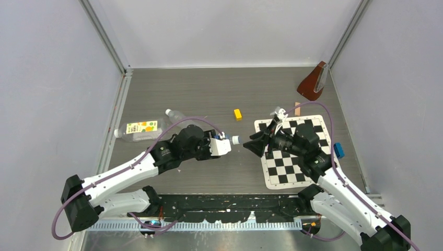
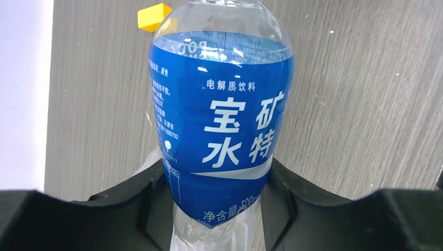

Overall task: Unscrew the bottle caps
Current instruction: Unscrew the bottle cap from the plastic bottle.

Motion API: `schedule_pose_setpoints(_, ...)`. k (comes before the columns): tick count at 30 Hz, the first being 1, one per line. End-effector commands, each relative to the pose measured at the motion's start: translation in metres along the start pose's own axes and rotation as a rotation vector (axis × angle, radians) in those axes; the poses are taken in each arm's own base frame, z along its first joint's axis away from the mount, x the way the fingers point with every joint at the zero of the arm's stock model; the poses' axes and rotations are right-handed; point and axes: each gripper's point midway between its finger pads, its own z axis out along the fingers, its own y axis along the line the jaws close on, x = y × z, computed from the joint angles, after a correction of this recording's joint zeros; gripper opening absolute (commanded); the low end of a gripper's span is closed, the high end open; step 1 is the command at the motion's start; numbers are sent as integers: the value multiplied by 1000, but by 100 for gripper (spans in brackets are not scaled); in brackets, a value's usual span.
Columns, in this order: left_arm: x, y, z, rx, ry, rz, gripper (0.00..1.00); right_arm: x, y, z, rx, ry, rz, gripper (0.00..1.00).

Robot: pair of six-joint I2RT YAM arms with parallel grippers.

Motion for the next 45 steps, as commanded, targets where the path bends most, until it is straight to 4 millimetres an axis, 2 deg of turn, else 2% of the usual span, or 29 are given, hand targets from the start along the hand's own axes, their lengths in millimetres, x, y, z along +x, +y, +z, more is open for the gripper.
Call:
schedule_pose_setpoints(1, -3, 15, -8, -84, -16, 26, 13, -45, 8, -3, 47, -190, 339, 67)
schedule_pose_setpoints(6, -8, 14, -5, -85, -34, 30, 13, -58, 12, 5, 45, -193, 646, 72)
schedule_pose_setpoints(10, -9, 12, -4, -74, -38, 36, 13, -49, 10, 24, 21, -103, 782, 71)
schedule_pose_setpoints(14, -9, 11, -4, -72, -37, 37, 13, -42, 12, 41, -43, -34, 851, 59)
schedule_pose_setpoints(16, -9, 11, -3, -73, -34, 39, 13, -42, 15, 44, -74, -25, 865, 47)
schedule_pose_setpoints(18, -9, 11, -3, -74, -31, 39, 13, -40, 16, 46, -89, -3, 871, 45)
schedule_pose_setpoints(29, -4, 11, 0, -84, -6, 50, 12, -27, 25, 38, -123, 37, 823, 51)
schedule_pose_setpoints(34, -2, 12, 3, -85, 5, 52, 12, -15, 23, 31, -75, 71, 769, 52)
schedule_pose_setpoints(40, -5, 13, 4, -90, -5, 54, 13, -15, 28, 21, -75, 71, 703, 52)
schedule_pose_setpoints(43, -6, 13, 5, -86, -8, 54, 12, -13, 30, 20, -85, 88, 688, 59)
schedule_pose_setpoints(45, -7, 13, 5, -82, -12, 55, 13, -11, 30, 22, -89, 99, 692, 56)
